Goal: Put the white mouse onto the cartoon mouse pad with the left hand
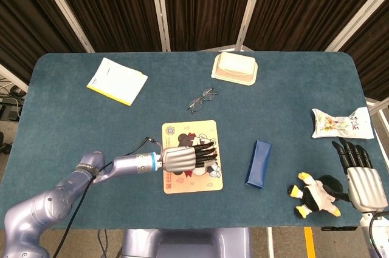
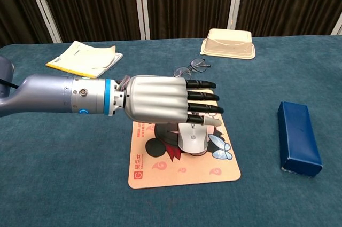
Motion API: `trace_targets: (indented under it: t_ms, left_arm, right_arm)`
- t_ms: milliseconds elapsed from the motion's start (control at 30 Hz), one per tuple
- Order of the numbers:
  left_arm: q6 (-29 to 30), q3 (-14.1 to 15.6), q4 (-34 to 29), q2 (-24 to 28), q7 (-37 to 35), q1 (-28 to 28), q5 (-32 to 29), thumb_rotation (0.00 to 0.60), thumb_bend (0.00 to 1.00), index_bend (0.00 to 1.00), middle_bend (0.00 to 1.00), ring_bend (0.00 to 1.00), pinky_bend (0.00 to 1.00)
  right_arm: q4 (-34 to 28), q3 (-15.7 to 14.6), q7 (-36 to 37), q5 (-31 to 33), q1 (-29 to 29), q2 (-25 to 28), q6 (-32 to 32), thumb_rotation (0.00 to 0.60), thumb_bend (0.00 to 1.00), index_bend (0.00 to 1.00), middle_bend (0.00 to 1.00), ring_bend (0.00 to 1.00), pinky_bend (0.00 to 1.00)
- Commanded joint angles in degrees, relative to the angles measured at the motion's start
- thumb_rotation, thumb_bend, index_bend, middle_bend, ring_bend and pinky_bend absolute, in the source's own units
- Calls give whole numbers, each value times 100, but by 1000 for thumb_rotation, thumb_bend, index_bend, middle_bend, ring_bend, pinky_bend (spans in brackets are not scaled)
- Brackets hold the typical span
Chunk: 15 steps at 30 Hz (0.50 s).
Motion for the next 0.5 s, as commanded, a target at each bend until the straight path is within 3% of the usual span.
trace_targets:
  t_ms: [33, 300, 500]
  left_arm:
    - [-39, -25, 50, -27, 74, 16, -39, 600, 420, 0, 0, 0, 0]
    - [153, -37, 40, 70, 134, 84, -64, 600, 419, 0, 0, 0, 0]
    - [544, -166, -643, 746, 389, 323, -247, 600, 417, 0, 0, 0, 0]
  right_arm:
    - [1, -2, 1, -2, -1, 0, 1, 600, 63, 0, 0, 0, 0]
    - [3, 0, 9, 6, 1, 1, -6, 600, 63, 0, 0, 0, 0]
    - [7, -3, 8, -2, -1, -1, 2, 600, 63, 0, 0, 0, 0]
